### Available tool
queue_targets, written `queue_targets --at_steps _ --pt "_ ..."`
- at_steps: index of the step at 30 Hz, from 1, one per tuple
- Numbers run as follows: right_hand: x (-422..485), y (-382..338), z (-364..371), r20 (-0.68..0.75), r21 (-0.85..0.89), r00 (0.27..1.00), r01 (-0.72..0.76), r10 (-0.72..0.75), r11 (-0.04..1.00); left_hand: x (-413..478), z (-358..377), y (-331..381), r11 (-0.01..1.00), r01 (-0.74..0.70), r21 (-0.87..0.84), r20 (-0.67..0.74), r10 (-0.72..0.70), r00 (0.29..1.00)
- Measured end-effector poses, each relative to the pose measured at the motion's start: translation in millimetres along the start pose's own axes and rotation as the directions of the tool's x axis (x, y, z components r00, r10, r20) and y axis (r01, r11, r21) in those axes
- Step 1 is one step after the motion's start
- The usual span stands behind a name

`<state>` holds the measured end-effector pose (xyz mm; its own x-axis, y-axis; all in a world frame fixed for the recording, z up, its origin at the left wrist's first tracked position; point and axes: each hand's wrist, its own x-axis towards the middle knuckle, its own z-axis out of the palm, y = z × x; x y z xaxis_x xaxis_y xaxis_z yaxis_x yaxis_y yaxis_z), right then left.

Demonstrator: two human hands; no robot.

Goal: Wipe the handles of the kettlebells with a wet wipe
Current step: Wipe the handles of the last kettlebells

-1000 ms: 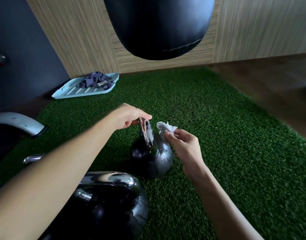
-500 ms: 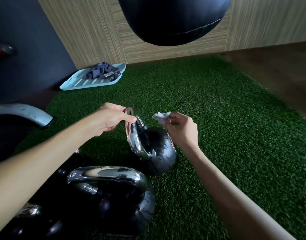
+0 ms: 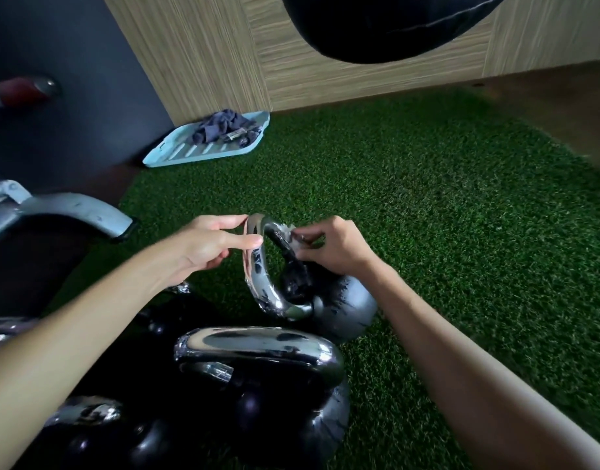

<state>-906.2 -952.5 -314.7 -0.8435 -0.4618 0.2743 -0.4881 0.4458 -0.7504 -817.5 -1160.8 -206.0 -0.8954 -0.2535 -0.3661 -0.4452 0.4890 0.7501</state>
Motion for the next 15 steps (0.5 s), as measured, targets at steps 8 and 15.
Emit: queue_targets --at_steps 8,15 --pt "23.4 9.1 -3.6 0.121 -0.001 0.992 -0.023 0.023 1.000 -1.0 -1.3 -0.1 0.999 -0.041 0.027 0.035 0.040 0.999" --pt "47.1 -11.8 15.2 0.032 0.155 0.999 0.024 -0.029 0.988 3.5 -3.4 -2.9 0.999 -0.053 0.013 0.071 0.052 0.996"
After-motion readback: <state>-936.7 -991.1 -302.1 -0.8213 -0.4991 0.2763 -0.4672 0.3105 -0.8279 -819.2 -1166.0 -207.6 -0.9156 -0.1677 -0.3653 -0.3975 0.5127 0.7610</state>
